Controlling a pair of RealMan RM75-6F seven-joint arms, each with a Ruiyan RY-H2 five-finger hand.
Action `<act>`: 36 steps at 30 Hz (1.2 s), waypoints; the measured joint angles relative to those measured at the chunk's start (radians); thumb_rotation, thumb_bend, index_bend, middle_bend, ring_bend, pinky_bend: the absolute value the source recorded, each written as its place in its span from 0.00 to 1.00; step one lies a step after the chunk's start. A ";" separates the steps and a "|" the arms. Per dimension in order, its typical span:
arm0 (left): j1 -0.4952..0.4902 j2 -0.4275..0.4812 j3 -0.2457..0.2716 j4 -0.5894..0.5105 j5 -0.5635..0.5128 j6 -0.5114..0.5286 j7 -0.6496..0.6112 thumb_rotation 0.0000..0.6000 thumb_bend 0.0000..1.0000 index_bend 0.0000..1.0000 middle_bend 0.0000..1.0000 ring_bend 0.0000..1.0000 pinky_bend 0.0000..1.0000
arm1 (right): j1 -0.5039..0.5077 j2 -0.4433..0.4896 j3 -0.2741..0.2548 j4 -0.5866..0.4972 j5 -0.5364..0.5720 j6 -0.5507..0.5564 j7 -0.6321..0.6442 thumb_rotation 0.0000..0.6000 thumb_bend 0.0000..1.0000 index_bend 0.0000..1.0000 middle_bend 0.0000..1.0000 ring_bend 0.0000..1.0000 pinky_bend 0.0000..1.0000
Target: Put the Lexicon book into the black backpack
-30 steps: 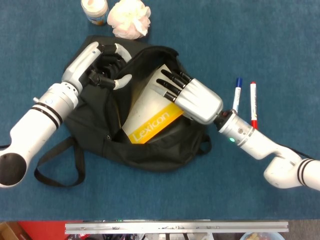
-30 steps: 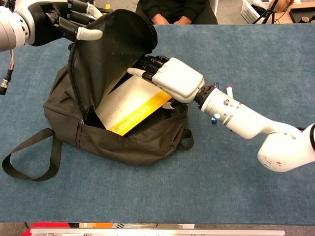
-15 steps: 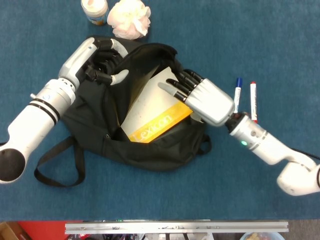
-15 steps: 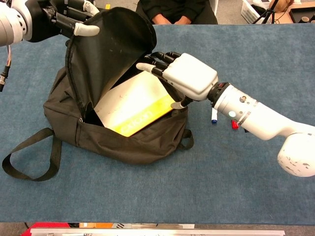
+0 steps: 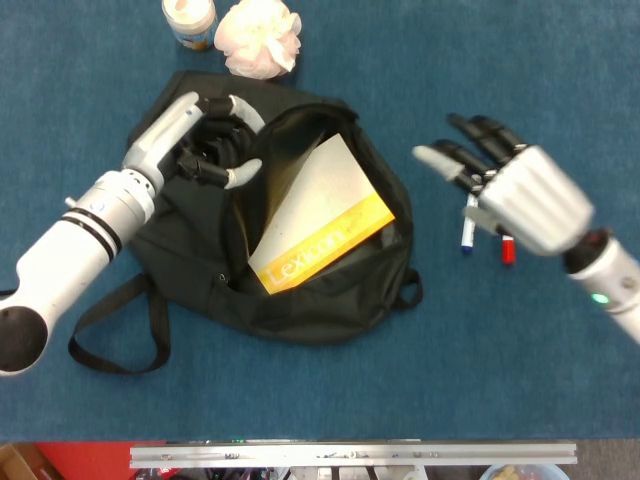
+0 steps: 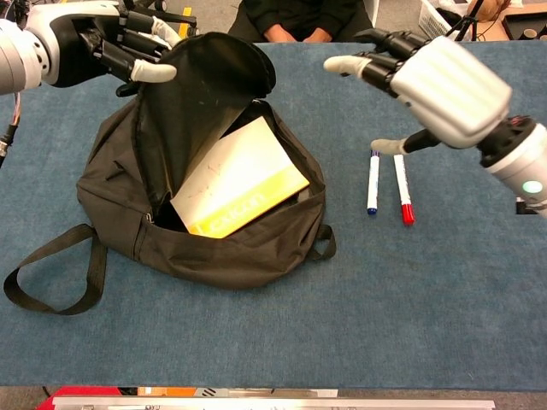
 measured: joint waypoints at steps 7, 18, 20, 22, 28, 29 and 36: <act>0.008 0.008 -0.011 -0.008 0.074 -0.117 -0.028 1.00 0.32 0.17 0.38 0.37 0.58 | -0.089 0.119 0.018 -0.056 0.000 0.104 0.031 1.00 0.00 0.19 0.32 0.13 0.24; 0.069 0.022 -0.100 -0.006 0.217 -0.232 -0.144 1.00 0.32 0.13 0.34 0.33 0.49 | -0.136 0.171 0.061 -0.077 0.039 0.098 0.038 1.00 0.00 0.19 0.32 0.13 0.24; 0.086 0.028 -0.115 -0.003 0.237 -0.250 -0.166 1.00 0.32 0.13 0.34 0.33 0.49 | -0.144 0.180 0.067 -0.083 0.055 0.092 0.053 1.00 0.00 0.19 0.32 0.13 0.24; 0.100 0.033 -0.123 -0.004 0.259 -0.270 -0.178 1.00 0.32 0.13 0.34 0.34 0.49 | -0.153 0.188 0.080 -0.087 0.071 0.088 0.064 1.00 0.00 0.19 0.32 0.13 0.24; 0.155 0.039 -0.159 -0.025 0.340 -0.309 -0.213 1.00 0.32 0.11 0.34 0.33 0.49 | -0.173 0.203 0.095 -0.099 0.078 0.083 0.069 1.00 0.00 0.19 0.32 0.13 0.24; 0.162 0.035 -0.162 -0.025 0.355 -0.301 -0.213 1.00 0.32 0.11 0.34 0.33 0.48 | -0.175 0.205 0.094 -0.102 0.079 0.080 0.068 1.00 0.00 0.19 0.32 0.13 0.24; 0.178 -0.006 -0.125 0.021 0.411 -0.183 -0.149 1.00 0.32 0.12 0.33 0.30 0.45 | -0.197 0.252 0.086 -0.155 0.116 0.023 0.054 1.00 0.01 0.23 0.33 0.15 0.27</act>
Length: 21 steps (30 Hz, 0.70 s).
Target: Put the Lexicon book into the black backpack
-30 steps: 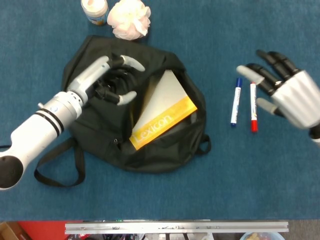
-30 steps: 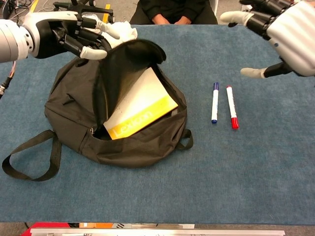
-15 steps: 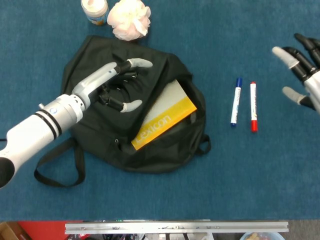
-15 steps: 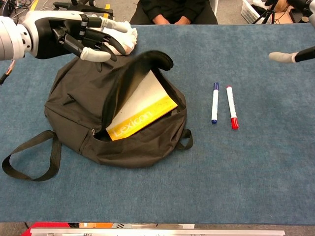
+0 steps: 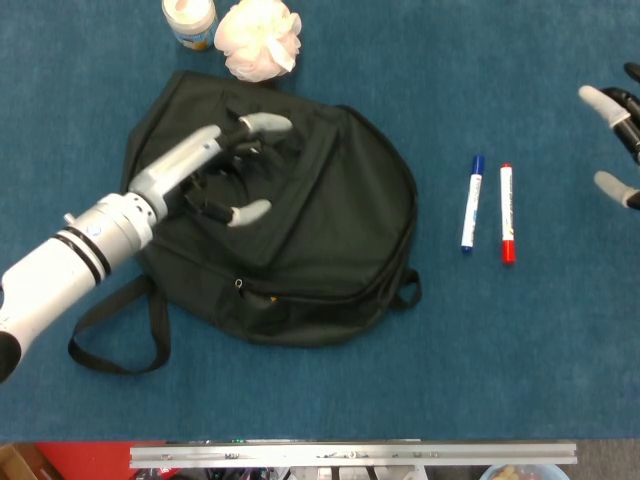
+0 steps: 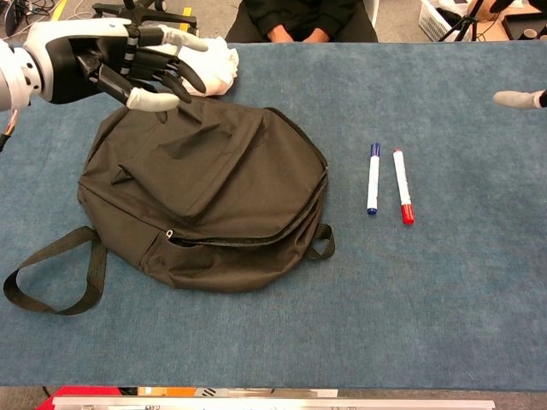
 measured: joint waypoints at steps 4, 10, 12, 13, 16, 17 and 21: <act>0.009 -0.039 0.049 0.051 0.034 0.115 0.090 1.00 0.32 0.16 0.33 0.29 0.44 | -0.010 0.062 -0.013 -0.054 0.038 -0.073 -0.009 1.00 0.09 0.29 0.37 0.20 0.31; 0.043 -0.117 0.133 0.153 0.115 0.338 0.252 1.00 0.32 0.22 0.33 0.28 0.44 | -0.037 0.145 -0.031 -0.110 0.105 -0.155 0.011 1.00 0.13 0.40 0.42 0.26 0.40; 0.062 -0.145 0.168 0.199 0.162 0.421 0.312 1.00 0.32 0.23 0.32 0.28 0.43 | -0.053 0.154 -0.035 -0.115 0.111 -0.155 0.021 1.00 0.13 0.42 0.43 0.27 0.40; 0.072 -0.156 0.184 0.219 0.183 0.456 0.337 1.00 0.32 0.23 0.32 0.28 0.43 | -0.064 0.160 -0.037 -0.117 0.113 -0.152 0.025 1.00 0.13 0.42 0.44 0.27 0.40; 0.110 -0.185 0.234 0.276 0.246 0.565 0.403 1.00 0.32 0.25 0.32 0.27 0.42 | -0.090 0.164 -0.040 -0.119 0.119 -0.133 0.028 1.00 0.13 0.48 0.45 0.28 0.41; 0.128 -0.193 0.252 0.294 0.266 0.606 0.426 1.00 0.32 0.26 0.32 0.27 0.42 | -0.100 0.165 -0.042 -0.119 0.121 -0.127 0.028 1.00 0.13 0.49 0.45 0.28 0.41; 0.193 -0.211 0.303 0.338 0.308 0.726 0.479 1.00 0.32 0.27 0.32 0.26 0.41 | -0.136 0.170 -0.053 -0.120 0.122 -0.108 0.047 1.00 0.13 0.53 0.47 0.29 0.41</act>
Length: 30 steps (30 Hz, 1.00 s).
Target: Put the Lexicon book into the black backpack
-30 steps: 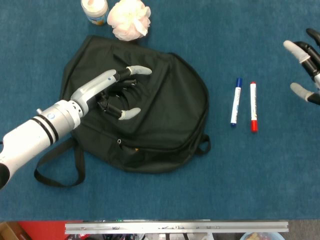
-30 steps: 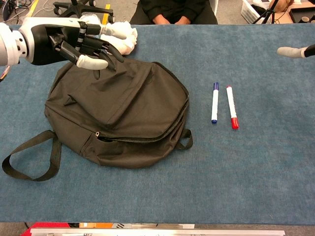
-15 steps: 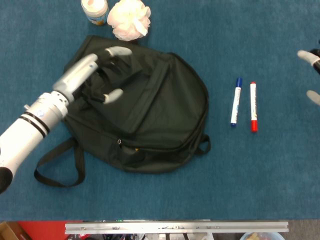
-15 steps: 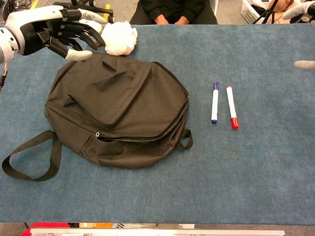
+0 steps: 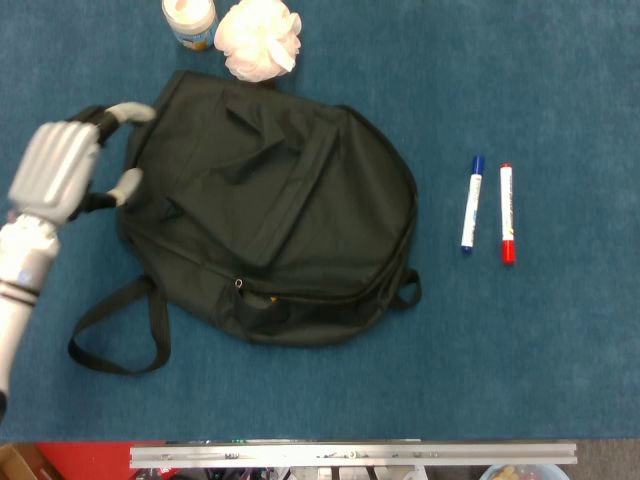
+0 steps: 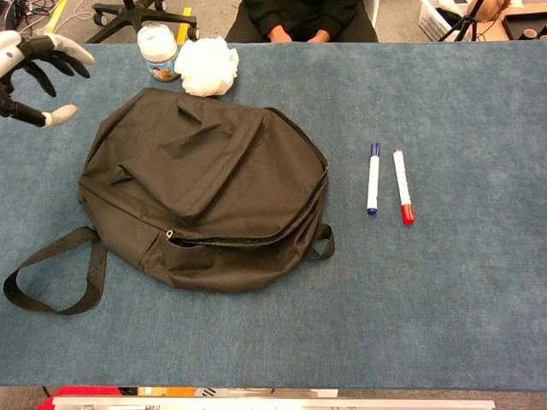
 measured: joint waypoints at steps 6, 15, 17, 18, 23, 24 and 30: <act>0.100 -0.008 0.054 0.033 0.027 0.149 0.038 1.00 0.32 0.29 0.31 0.26 0.41 | -0.041 0.002 -0.013 0.016 -0.015 0.024 0.046 1.00 0.13 0.58 0.50 0.31 0.41; 0.216 0.029 0.116 0.038 0.040 0.270 0.023 1.00 0.32 0.31 0.31 0.27 0.39 | -0.078 0.001 -0.007 -0.001 -0.017 0.041 0.050 1.00 0.13 0.61 0.51 0.33 0.43; 0.234 0.038 0.127 0.035 0.047 0.288 0.020 1.00 0.32 0.32 0.31 0.27 0.39 | -0.083 -0.002 -0.005 -0.008 -0.020 0.042 0.044 1.00 0.13 0.62 0.52 0.33 0.43; 0.241 0.041 0.131 0.033 0.049 0.295 0.019 1.00 0.32 0.32 0.31 0.26 0.39 | -0.084 -0.004 -0.004 -0.009 -0.022 0.042 0.043 1.00 0.13 0.62 0.52 0.33 0.43; 0.267 0.051 0.143 0.013 0.059 0.325 0.041 1.00 0.32 0.32 0.31 0.26 0.39 | -0.080 -0.010 0.000 -0.018 -0.035 0.025 0.041 1.00 0.13 0.62 0.52 0.33 0.43; 0.271 0.052 0.145 0.008 0.060 0.328 0.047 1.00 0.32 0.32 0.31 0.27 0.39 | -0.077 -0.010 0.001 -0.021 -0.039 0.021 0.042 1.00 0.13 0.62 0.52 0.33 0.43; 0.285 0.051 0.146 -0.007 0.063 0.344 0.059 1.00 0.32 0.32 0.31 0.26 0.39 | -0.066 -0.015 0.011 -0.037 -0.052 0.005 0.018 1.00 0.13 0.62 0.52 0.33 0.43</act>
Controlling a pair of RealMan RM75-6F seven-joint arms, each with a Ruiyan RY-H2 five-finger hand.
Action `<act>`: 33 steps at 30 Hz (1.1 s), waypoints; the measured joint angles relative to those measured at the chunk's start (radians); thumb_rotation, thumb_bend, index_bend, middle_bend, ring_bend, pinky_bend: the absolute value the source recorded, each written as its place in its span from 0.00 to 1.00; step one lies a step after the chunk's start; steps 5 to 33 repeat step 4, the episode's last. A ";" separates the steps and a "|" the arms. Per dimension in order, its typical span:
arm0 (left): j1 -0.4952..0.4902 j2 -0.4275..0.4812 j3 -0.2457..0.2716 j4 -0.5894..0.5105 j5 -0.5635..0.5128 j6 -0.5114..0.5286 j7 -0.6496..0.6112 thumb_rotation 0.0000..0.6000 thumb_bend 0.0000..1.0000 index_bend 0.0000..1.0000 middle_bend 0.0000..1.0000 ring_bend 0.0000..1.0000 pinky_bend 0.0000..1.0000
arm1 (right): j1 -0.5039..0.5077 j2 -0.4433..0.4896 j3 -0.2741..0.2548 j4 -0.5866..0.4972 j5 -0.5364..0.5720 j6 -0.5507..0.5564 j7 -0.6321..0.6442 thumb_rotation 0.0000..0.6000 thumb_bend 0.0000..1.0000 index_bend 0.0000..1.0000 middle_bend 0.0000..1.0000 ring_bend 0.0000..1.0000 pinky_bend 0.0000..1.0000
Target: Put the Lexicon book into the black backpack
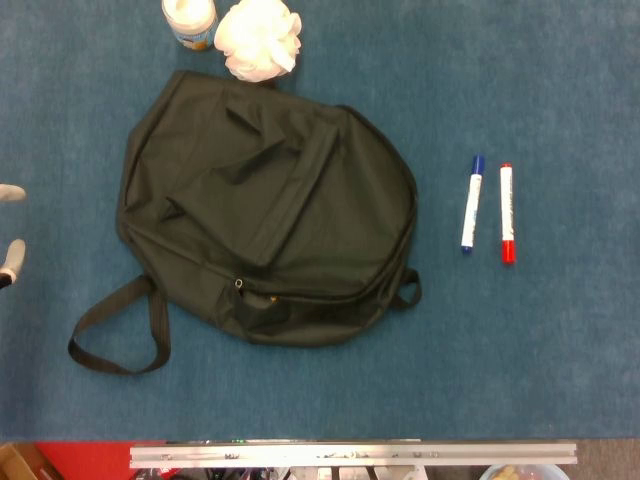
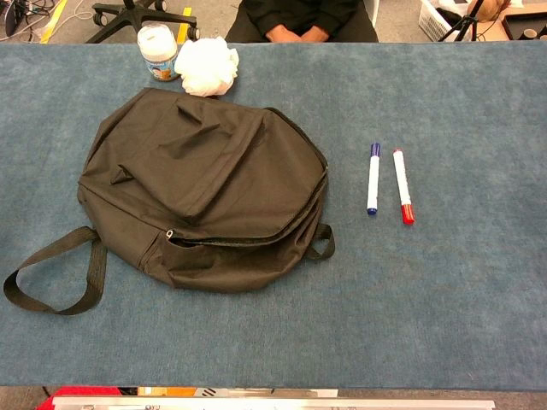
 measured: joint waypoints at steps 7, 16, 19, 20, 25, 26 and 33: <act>0.007 0.000 -0.001 -0.007 0.001 0.007 0.008 1.00 0.32 0.32 0.31 0.26 0.39 | -0.003 0.000 0.008 -0.012 0.007 -0.005 -0.010 1.00 0.13 0.63 0.52 0.33 0.43; 0.007 0.000 -0.001 -0.007 0.001 0.007 0.008 1.00 0.32 0.32 0.31 0.26 0.39 | -0.003 0.000 0.008 -0.012 0.007 -0.005 -0.010 1.00 0.13 0.63 0.52 0.33 0.43; 0.007 0.000 -0.001 -0.007 0.001 0.007 0.008 1.00 0.32 0.32 0.31 0.26 0.39 | -0.003 0.000 0.008 -0.012 0.007 -0.005 -0.010 1.00 0.13 0.63 0.52 0.33 0.43; 0.007 0.000 -0.001 -0.007 0.001 0.007 0.008 1.00 0.32 0.32 0.31 0.26 0.39 | -0.003 0.000 0.008 -0.012 0.007 -0.005 -0.010 1.00 0.13 0.63 0.52 0.33 0.43; 0.007 0.000 -0.001 -0.007 0.001 0.007 0.008 1.00 0.32 0.32 0.31 0.26 0.39 | -0.003 0.000 0.008 -0.012 0.007 -0.005 -0.010 1.00 0.13 0.63 0.52 0.33 0.43; 0.007 0.000 -0.001 -0.007 0.001 0.007 0.008 1.00 0.32 0.32 0.31 0.26 0.39 | -0.003 0.000 0.008 -0.012 0.007 -0.005 -0.010 1.00 0.13 0.63 0.52 0.33 0.43; 0.007 0.000 -0.001 -0.007 0.001 0.007 0.008 1.00 0.32 0.32 0.31 0.26 0.39 | -0.003 0.000 0.008 -0.012 0.007 -0.005 -0.010 1.00 0.13 0.63 0.52 0.33 0.43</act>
